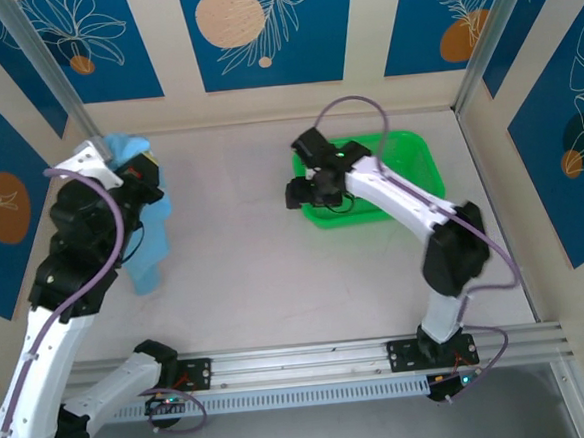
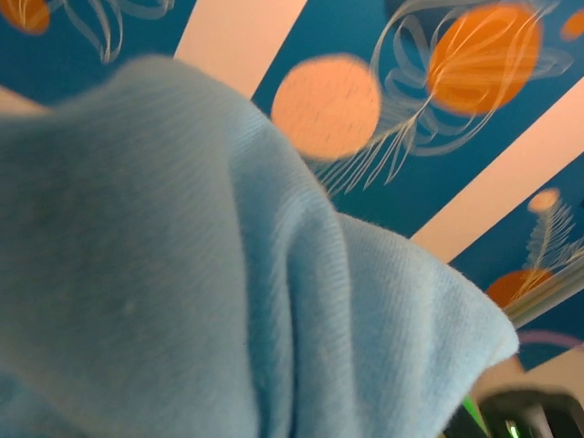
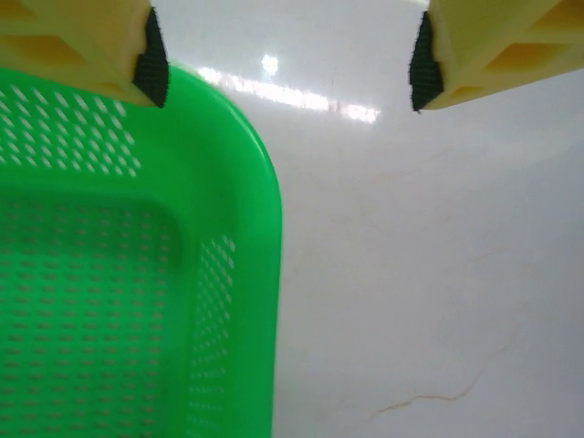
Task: Fold and stack the t-shirts
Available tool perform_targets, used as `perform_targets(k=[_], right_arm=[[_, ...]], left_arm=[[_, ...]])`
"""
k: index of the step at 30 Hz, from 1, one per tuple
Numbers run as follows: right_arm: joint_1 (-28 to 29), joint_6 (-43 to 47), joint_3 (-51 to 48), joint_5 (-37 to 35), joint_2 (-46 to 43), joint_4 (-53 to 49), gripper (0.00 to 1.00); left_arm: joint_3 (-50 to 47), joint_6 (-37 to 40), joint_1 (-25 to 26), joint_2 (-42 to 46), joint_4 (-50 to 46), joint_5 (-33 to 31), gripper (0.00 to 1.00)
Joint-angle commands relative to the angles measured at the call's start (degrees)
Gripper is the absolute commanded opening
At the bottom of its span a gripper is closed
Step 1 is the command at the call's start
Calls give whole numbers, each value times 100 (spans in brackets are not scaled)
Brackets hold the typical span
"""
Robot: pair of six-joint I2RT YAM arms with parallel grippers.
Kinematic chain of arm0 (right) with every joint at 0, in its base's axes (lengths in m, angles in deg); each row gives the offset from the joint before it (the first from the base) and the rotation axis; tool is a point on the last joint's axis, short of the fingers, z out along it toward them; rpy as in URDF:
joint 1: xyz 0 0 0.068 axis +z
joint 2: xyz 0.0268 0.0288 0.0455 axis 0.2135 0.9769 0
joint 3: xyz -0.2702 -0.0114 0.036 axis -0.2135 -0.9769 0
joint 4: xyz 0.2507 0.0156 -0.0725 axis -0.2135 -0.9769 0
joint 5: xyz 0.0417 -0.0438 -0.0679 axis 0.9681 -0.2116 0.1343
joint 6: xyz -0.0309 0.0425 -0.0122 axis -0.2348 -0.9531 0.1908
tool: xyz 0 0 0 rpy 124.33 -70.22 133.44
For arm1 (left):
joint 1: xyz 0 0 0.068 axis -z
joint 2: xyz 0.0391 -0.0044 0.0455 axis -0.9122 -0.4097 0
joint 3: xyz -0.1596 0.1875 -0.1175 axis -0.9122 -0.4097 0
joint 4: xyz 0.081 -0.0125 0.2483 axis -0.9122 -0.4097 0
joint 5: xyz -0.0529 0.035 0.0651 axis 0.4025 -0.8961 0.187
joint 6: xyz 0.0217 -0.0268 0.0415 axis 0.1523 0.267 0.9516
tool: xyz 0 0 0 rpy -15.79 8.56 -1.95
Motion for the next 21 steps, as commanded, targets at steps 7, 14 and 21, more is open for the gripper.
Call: perform_targets(k=[7, 14, 21], right_arm=[[-287, 489, 1474, -870, 1833, -667, 49], [-973, 1372, 1620, -918, 2038, -123, 11], [-1783, 2050, 2440, -771, 2679, -111, 4]], left_arm=[[-2513, -489, -41, -318, 1583, 1624, 0], [-3877, -336, 321, -1158, 2961, 1989, 0], [-3797, -119, 587, -1919, 3273, 2168, 0]])
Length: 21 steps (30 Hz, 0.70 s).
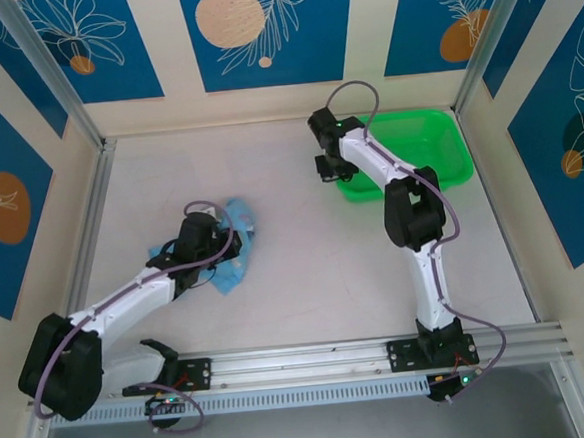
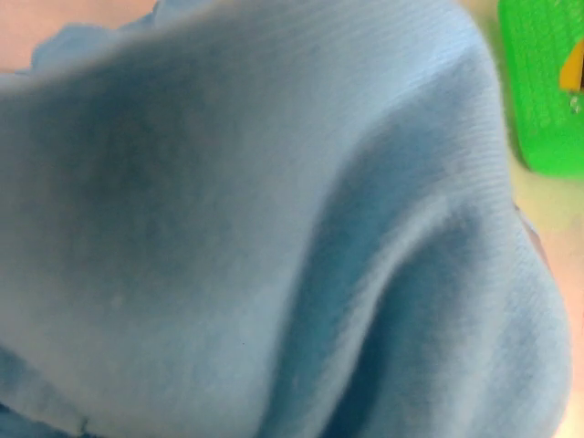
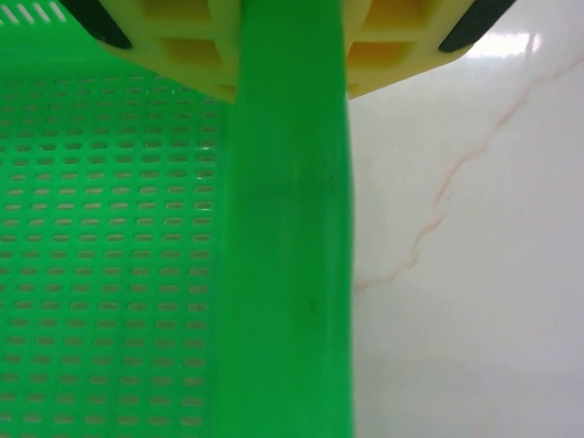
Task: Fold and stack the t-shirts
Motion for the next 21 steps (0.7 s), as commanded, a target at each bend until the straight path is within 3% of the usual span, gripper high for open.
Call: perform_targets(k=[1, 5, 10, 21], right_arm=[[-376, 645, 551, 307, 385, 245, 4], [-662, 1363, 1041, 349, 688, 520, 3], [-1061, 1536, 2006, 791, 1221, 393, 3], [-1342, 1767, 3373, 897, 2140, 282, 11]], left_arm=[[212, 208, 132, -89, 460, 181, 0], [79, 144, 254, -162, 663, 129, 0], [146, 135, 341, -234, 721, 148, 0], [199, 188, 409, -242, 683, 130, 0]])
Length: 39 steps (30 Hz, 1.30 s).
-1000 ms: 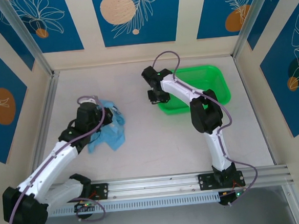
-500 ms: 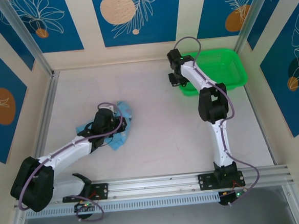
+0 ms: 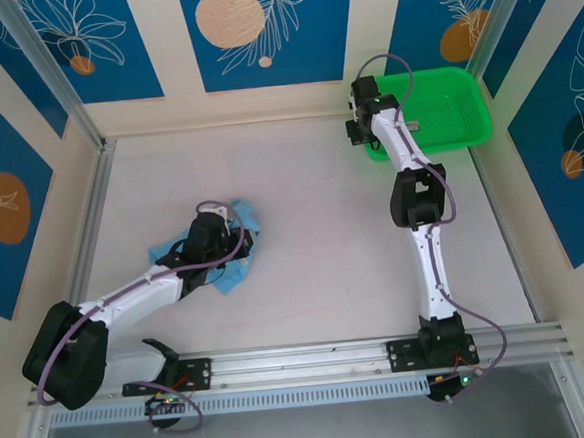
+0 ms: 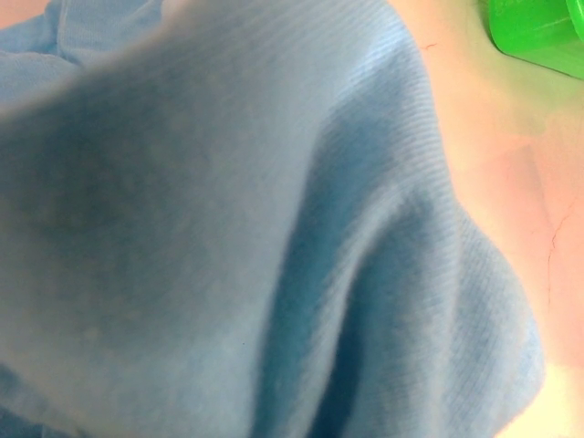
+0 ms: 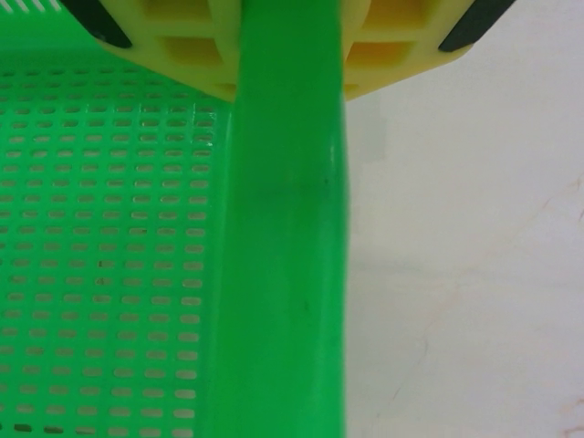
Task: Fold and stack the t-shirts
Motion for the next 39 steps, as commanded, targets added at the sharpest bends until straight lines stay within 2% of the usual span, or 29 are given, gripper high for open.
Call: perform_targets(k=[1, 4, 6, 10, 15, 17, 21, 24, 28, 32, 34, 36, 39], right_arm=[[-37, 169, 369, 527, 279, 81, 14], [-30, -78, 363, 579, 214, -7, 23], [5, -182, 280, 535, 123, -28, 36], [51, -471, 313, 369, -5, -232, 41], [60, -774, 248, 206, -373, -213, 61], [83, -859, 373, 41, -612, -306, 70], [235, -1096, 430, 144, -1579, -633, 76], [465, -1406, -1099, 648, -3185, 39, 76], [900, -2012, -4921, 2354, -5771, 2326, 76], [1359, -2645, -7530, 3449, -7179, 3736, 77], [1467, -2779, -8278, 3739, -7440, 3895, 76], [1445, -2954, -8665, 3651, -7576, 3656, 73], [1237, -3094, -9068, 3523, -7890, 3452, 70]], left_arm=[[208, 138, 69, -6, 116, 62, 0], [233, 162, 74, 14, 108, 42, 0], [250, 165, 67, 14, 85, 33, 0], [268, 169, 77, 22, 63, 69, 0], [365, 205, 89, 14, -51, 59, 0], [447, 197, 91, -18, -128, 98, 0], [713, 56, 91, -65, -288, 313, 0], [990, -125, 92, -128, -497, 455, 0], [1676, -437, 86, -354, -1047, 755, 0], [2560, -497, 93, -550, -1525, 1232, 0], [3191, -392, 85, -756, -1972, 1412, 0], [4084, -311, 93, -1133, -2527, 1682, 0], [5381, -329, 155, -1751, -2697, 2413, 0]])
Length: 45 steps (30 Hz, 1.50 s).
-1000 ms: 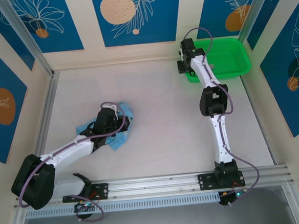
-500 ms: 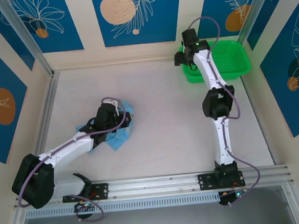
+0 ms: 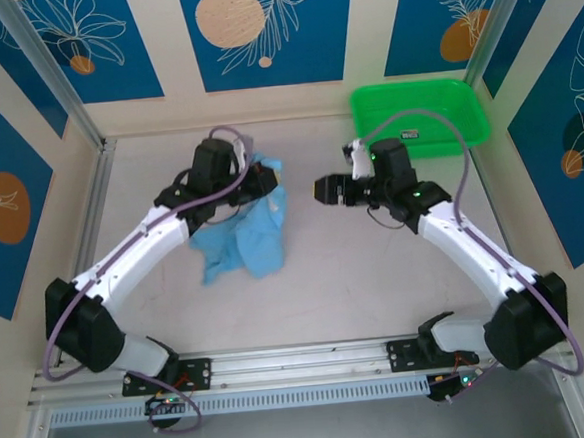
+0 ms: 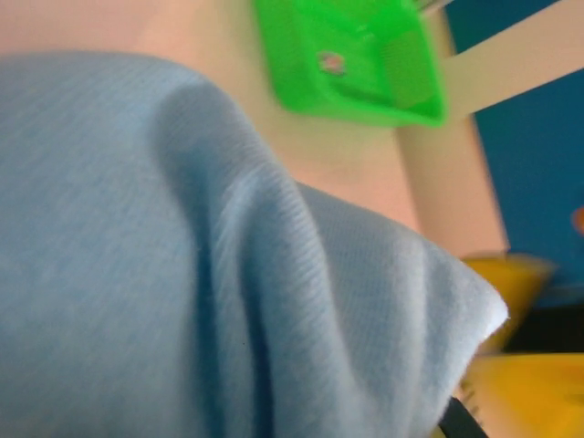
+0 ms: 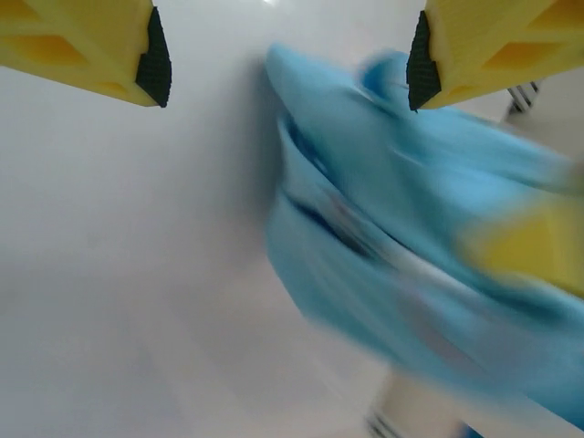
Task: Fold and stack the t-shirts
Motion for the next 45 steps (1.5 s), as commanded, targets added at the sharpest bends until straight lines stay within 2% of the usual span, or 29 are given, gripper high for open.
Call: perform_targets(k=[1, 3, 5, 7, 9, 12, 13, 14, 15, 18, 20, 22, 24, 27, 30, 33, 34, 37, 41, 42, 43, 45], right_arm=[[-247, -413, -333, 253, -463, -56, 70], [-449, -513, -478, 227, -919, -129, 72], [-568, -546, -568, 181, -1381, -159, 75], [-622, -546, -593, 114, -1759, -257, 78], [-641, -539, -589, 36, -2026, -417, 80], [-646, -576, -618, 18, -2187, -678, 84], [-643, -595, -650, 31, -2202, -744, 83], [-642, -632, -685, 43, -2198, -806, 84], [-656, -662, -712, 45, -2198, -863, 84], [-654, -719, -818, -41, -2120, -1064, 84], [-657, -639, -792, -219, -1915, -1347, 85], [-656, -603, -695, -680, -1597, -1702, 84], [-714, -592, -627, -1204, -1266, -2023, 84], [-989, -650, -764, -1469, -798, -2050, 83], [-1233, -819, -838, -1687, -276, -1930, 80], [-1271, -896, -783, -2145, 290, -1715, 79], [-1292, -924, -701, -2263, 557, -1725, 78], [-1326, -896, -444, -2108, 1167, -1659, 71], [-1309, -823, -205, -1752, 1796, -1412, 61], [-1316, -814, -83, -1683, 1940, -1460, 59], [-1298, -776, 16, -1554, 2101, -1461, 53], [-1220, -734, 133, -1329, 2298, -1379, 50]], left_arm=[[1439, 49, 141, -593, -477, 1102, 0], [2589, 107, 187, -970, -938, 1459, 0], [3327, 292, 199, -1046, -1216, 1608, 1], [3718, 671, 183, -983, -1616, 1600, 10], [3643, 1007, 71, -785, -1963, 1558, 16], [2052, 847, -392, -52, -1458, 1459, 20], [1263, 585, -658, 249, -1109, 1332, 28], [536, 338, -968, 522, -866, 1177, 49], [-30, 127, -1269, 713, -767, 982, 64], [-1534, -518, -2337, 1158, -775, 319, 90], [-2157, -724, -2876, 1233, -705, 179, 95], [-2334, -730, -3029, 1226, -873, 12, 97], [-2414, -672, -2968, 1319, -924, -30, 97], [-2534, -433, -2634, 1550, -1017, -237, 97], [-2455, 14, -2022, 1431, -1203, -480, 97], [-2219, 286, -1289, 922, -1437, -1130, 97], [-2206, 284, -1077, 714, -1326, -1144, 97], [-1912, 264, -490, -50, -1136, -1157, 92], [-884, 367, 271, -1363, -1531, -2060, 92], [-684, 346, 343, -1635, -1535, -2179, 91], [-517, 279, 367, -1960, -1527, -2327, 91], [-199, 149, 341, -2476, -1592, -2611, 87]])
